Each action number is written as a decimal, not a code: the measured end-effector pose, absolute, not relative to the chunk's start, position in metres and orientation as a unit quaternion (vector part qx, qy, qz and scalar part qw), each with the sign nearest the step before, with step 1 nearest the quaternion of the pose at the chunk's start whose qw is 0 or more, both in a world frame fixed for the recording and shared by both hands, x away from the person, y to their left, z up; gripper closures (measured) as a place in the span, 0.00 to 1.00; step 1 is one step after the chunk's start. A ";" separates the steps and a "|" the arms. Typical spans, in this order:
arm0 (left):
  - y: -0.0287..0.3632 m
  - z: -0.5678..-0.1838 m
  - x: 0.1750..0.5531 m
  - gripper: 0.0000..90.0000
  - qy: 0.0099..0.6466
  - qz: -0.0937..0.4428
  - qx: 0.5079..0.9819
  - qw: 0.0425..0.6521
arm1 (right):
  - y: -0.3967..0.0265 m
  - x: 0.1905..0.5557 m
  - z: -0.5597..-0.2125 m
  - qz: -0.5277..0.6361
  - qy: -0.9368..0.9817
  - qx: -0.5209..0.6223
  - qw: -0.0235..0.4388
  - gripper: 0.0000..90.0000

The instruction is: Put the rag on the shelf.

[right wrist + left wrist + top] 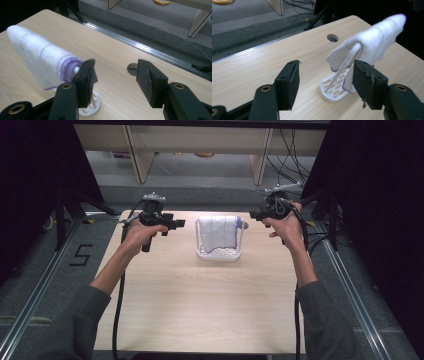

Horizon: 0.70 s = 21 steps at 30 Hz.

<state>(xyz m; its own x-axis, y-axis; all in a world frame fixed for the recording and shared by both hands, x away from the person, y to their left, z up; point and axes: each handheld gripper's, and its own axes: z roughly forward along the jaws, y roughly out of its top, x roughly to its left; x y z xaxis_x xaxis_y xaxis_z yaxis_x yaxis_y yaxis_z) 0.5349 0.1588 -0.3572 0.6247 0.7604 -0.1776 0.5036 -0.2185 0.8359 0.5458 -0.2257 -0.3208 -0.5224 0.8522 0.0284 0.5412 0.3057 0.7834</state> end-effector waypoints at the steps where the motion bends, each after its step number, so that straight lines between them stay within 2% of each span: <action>1: 0.160 -0.358 0.533 0.42 0.407 0.134 0.772 0.469 | -0.227 0.543 -0.320 0.385 0.787 0.439 0.201 0.55; 21: 0.159 -0.371 0.481 0.41 0.374 0.124 0.767 0.507 | -0.240 0.499 -0.336 0.405 0.793 0.413 0.193 0.53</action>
